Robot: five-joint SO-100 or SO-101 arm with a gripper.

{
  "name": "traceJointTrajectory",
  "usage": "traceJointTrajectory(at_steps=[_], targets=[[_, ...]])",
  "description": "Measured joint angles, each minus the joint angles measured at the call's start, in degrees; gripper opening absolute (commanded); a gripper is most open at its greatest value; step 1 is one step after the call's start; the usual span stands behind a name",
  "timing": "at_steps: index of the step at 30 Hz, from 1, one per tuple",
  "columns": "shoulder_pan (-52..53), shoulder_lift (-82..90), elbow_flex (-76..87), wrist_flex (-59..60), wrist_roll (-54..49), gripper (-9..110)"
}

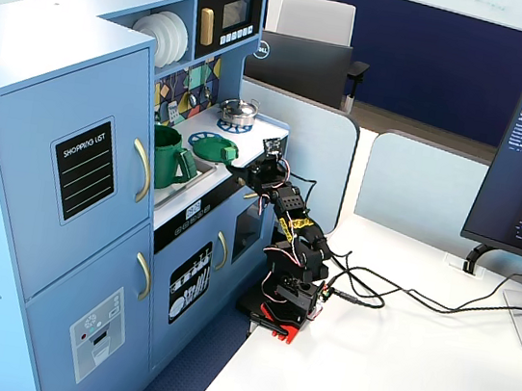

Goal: Pick up the lid from the counter and put it on the green recipient

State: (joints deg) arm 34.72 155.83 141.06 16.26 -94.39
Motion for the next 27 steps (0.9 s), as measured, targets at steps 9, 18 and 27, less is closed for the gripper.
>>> traceJointTrajectory(at_steps=[9,18,27], targets=[[1.8,-12.2,-1.8,-13.1,-0.1,41],[0.6,-25.1,-9.6,-17.8,-0.1,39],[-0.5,-38.0,-19.2,-19.7,-0.1,34]])
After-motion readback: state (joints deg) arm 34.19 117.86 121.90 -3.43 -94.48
